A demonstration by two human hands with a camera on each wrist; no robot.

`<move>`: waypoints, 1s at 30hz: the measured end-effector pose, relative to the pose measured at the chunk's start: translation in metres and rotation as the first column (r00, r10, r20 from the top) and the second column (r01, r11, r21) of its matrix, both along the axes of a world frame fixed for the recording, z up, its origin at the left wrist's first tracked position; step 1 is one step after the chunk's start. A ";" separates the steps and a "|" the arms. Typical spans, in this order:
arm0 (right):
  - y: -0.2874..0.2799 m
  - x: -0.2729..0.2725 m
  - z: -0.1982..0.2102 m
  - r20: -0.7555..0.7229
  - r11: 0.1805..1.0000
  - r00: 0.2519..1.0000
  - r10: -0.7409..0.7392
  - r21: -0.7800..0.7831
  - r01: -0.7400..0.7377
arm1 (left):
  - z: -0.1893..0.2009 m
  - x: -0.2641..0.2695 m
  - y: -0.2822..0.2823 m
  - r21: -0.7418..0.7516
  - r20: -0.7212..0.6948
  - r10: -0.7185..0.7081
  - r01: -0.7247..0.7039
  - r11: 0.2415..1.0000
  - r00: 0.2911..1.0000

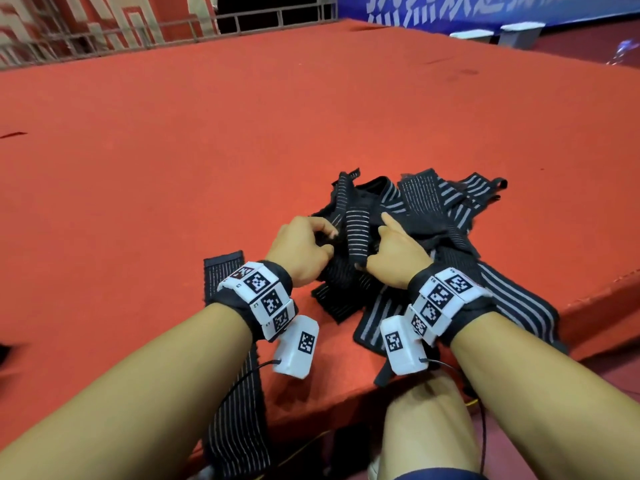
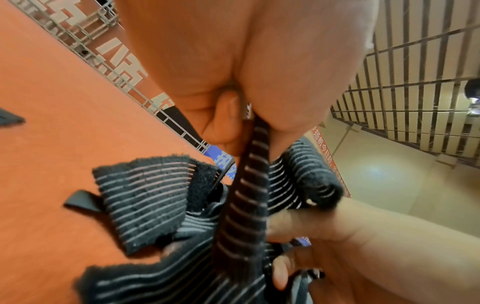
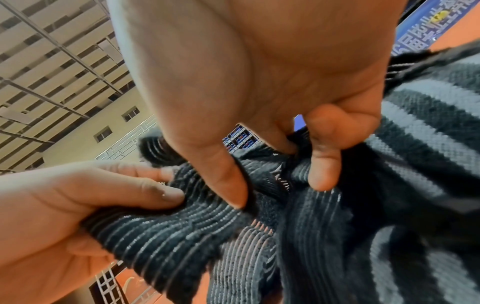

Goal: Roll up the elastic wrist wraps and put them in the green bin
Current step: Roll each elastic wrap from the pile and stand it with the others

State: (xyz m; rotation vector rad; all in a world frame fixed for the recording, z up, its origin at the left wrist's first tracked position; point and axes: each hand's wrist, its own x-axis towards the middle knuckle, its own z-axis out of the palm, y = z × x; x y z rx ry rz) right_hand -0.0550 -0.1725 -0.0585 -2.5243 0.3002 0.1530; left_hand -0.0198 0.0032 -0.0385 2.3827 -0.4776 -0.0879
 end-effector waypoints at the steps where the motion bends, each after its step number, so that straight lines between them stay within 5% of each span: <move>1: 0.002 0.000 0.001 0.011 0.999 1.000 -0.029 0.014 0.029 | 0.002 -0.002 0.004 0.001 0.009 0.023 -0.023 1.000 1.000; 13: 0.013 -0.001 0.020 0.019 0.938 0.938 -0.347 0.027 0.346 | 0.025 -0.013 0.056 -0.128 0.086 0.348 -0.336 0.933 0.933; 20: 0.039 -0.007 0.035 0.141 0.959 0.951 -0.275 -0.024 0.281 | 0.028 -0.017 0.076 -0.287 0.083 0.287 -0.253 0.924 0.954; 23: 0.060 -0.009 0.040 0.307 0.965 0.915 -0.262 0.100 0.243 | 0.030 -0.023 0.083 -0.347 0.090 0.205 -0.163 0.924 0.975; 26: 0.080 -0.006 0.047 0.331 0.951 0.930 -0.159 0.304 0.054 | 0.034 -0.031 0.092 -0.377 0.116 0.112 -0.060 0.924 0.987; 30: 0.100 -0.005 0.056 0.307 0.783 0.945 -0.118 0.614 -0.102 | 0.042 -0.040 0.108 -0.423 0.128 0.054 0.006 0.906 0.990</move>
